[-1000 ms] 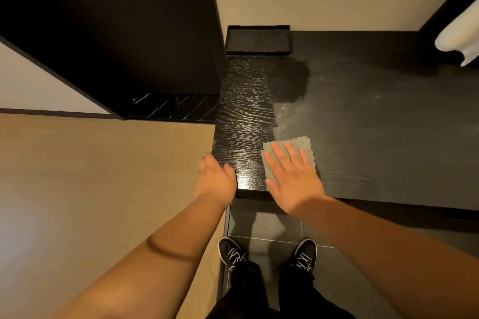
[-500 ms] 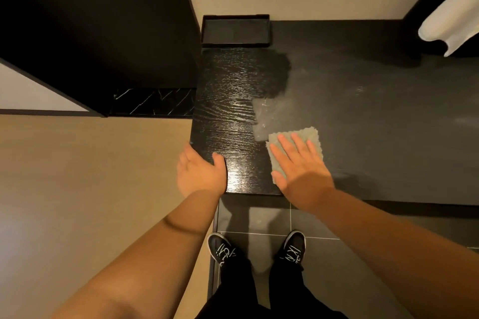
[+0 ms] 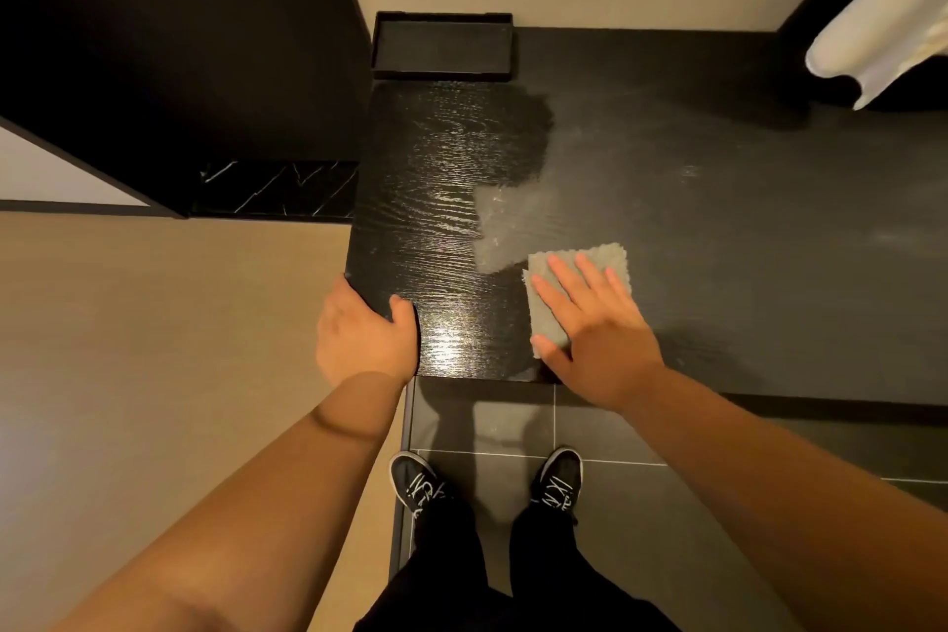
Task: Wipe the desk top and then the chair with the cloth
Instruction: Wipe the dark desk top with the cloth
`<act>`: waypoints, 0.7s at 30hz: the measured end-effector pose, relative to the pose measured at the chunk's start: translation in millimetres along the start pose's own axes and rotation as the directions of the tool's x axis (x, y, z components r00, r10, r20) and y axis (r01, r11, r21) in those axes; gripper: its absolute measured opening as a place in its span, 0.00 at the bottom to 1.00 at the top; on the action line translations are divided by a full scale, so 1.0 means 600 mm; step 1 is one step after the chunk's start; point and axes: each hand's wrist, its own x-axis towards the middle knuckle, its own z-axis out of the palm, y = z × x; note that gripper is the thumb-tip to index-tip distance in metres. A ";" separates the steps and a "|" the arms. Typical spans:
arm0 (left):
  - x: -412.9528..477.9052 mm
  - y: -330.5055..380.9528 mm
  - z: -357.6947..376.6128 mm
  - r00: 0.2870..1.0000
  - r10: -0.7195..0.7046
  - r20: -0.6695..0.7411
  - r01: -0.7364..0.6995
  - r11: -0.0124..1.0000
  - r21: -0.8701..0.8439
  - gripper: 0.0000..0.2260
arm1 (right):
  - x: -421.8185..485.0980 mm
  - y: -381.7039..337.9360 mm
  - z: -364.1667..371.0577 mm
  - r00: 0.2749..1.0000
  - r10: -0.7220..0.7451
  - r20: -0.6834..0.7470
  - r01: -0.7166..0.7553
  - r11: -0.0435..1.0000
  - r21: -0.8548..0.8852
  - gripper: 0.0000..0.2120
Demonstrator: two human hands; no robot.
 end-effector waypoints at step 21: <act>0.001 0.006 -0.007 0.997 -0.038 0.071 0.035 0.999 0.041 0.24 | -0.029 -0.038 0.004 0.954 0.300 0.000 -0.300 0.953 0.029 0.37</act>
